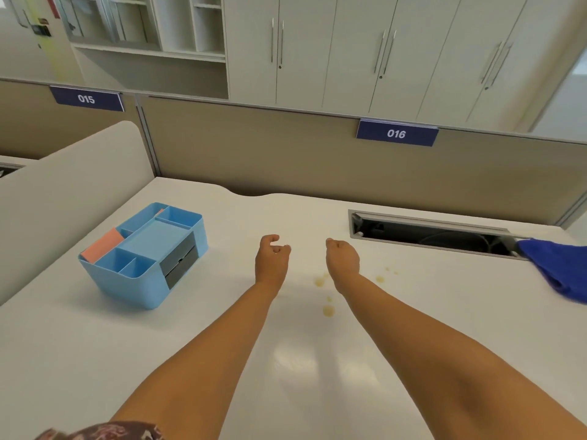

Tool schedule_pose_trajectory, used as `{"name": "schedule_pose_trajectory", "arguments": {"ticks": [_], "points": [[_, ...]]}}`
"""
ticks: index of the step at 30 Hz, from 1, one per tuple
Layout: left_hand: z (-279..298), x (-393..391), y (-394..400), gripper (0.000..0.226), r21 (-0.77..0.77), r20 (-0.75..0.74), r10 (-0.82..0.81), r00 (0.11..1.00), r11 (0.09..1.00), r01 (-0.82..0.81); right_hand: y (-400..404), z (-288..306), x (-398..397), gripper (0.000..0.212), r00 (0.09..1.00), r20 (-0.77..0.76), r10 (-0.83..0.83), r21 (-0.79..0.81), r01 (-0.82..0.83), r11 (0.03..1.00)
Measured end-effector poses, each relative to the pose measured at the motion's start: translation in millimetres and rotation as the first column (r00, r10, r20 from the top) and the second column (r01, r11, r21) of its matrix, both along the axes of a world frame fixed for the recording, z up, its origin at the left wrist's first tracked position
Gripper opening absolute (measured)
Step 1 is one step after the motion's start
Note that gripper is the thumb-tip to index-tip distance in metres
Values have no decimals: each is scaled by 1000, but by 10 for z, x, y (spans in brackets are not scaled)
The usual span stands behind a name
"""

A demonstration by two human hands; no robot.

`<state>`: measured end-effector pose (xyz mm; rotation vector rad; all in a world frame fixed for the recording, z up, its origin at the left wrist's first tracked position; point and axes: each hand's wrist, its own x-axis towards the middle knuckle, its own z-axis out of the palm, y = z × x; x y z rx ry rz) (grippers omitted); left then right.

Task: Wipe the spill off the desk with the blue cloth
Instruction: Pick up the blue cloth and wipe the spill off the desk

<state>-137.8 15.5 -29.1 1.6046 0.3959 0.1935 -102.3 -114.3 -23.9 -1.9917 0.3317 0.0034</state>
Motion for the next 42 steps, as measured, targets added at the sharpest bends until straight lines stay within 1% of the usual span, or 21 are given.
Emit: {"name": "schedule_pose_trajectory", "arguments": {"ticks": [3,5,8,12,14,19,23,26,29,32,34,37,39,42], "points": [[-37,100,-289,34,-36,-68,-28,997,999,26,-162,-7,-41,33,999,20,-43,0,43,999],[-68,135,-478,33,-46,-85,-55,995,998,51,-301,-18,-75,31,997,49,-67,11,66,998],[-85,165,-757,32,-40,-94,-93,991,995,89,-559,-43,-102,32,993,66,-99,-19,101,995],[-31,208,-1204,32,-14,-112,-148,983,989,147,-1029,-85,-110,22,981,67,-182,-43,185,982],[3,215,-1427,32,-9,-111,-182,977,983,182,-1253,-119,-117,20,972,63,-225,-42,228,973],[50,205,-2060,31,28,-95,-242,966,969,246,-1843,-138,-139,27,956,41,-292,-65,294,954],[33,179,-2560,31,46,-106,-255,961,964,261,-2393,-156,-166,24,950,52,-308,-66,311,948],[3,150,-3058,31,35,-124,-277,953,958,283,-2960,-144,-163,27,953,39,-300,-88,302,949],[-5,151,-3526,31,34,-140,-299,944,951,307,-3515,-114,-175,37,957,7,-289,-154,287,946],[2,171,-4025,32,27,-151,-318,936,945,326,-4131,-111,-201,39,969,39,-243,-210,246,946],[4,188,-4338,32,10,-163,-334,928,940,340,-4531,-126,-197,41,972,33,-234,-274,234,933],[-8,253,-4680,31,-2,-174,-349,921,935,354,-5049,-148,-142,45,975,25,-221,-434,210,876],[-28,326,-4860,30,33,-176,-360,916,928,371,-5365,-161,-75,48,978,11,-207,-531,181,828],[-60,450,-5067,27,128,-167,-399,902,898,421,-5744,-242,83,56,982,-75,-176,-662,83,745]]}}
